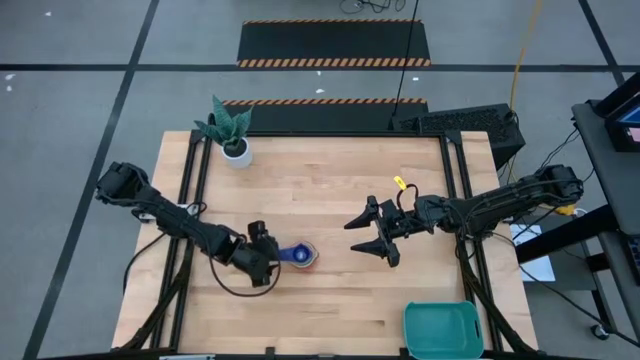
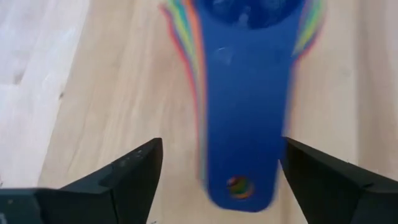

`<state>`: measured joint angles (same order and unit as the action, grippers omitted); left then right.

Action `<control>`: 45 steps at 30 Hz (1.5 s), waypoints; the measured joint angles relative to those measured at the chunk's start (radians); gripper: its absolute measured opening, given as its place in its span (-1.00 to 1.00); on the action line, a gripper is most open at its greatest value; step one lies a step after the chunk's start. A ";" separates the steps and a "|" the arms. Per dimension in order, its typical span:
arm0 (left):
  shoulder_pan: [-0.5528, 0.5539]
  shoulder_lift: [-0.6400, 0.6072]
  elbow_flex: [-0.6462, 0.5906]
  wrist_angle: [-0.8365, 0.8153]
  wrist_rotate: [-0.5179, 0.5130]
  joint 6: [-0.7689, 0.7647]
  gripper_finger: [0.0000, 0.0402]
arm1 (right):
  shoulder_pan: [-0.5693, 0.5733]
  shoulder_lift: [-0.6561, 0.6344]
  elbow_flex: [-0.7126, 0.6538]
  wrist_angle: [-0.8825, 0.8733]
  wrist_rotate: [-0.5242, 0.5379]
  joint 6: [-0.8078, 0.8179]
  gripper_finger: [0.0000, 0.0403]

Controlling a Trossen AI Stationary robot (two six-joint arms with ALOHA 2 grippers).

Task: Nest measuring cups in basket
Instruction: Put the nested measuring cups into the green bin

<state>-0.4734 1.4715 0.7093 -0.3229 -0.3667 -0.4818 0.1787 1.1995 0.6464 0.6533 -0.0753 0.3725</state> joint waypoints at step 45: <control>0.009 0.000 -0.014 0.001 -0.027 0.043 -0.34 | 0.000 0.000 0.000 -0.013 0.007 -0.020 0.40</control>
<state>-0.4644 1.4715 0.6956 -0.3215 -0.3939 -0.4391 0.1787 1.1999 0.6468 0.6406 -0.0680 0.3525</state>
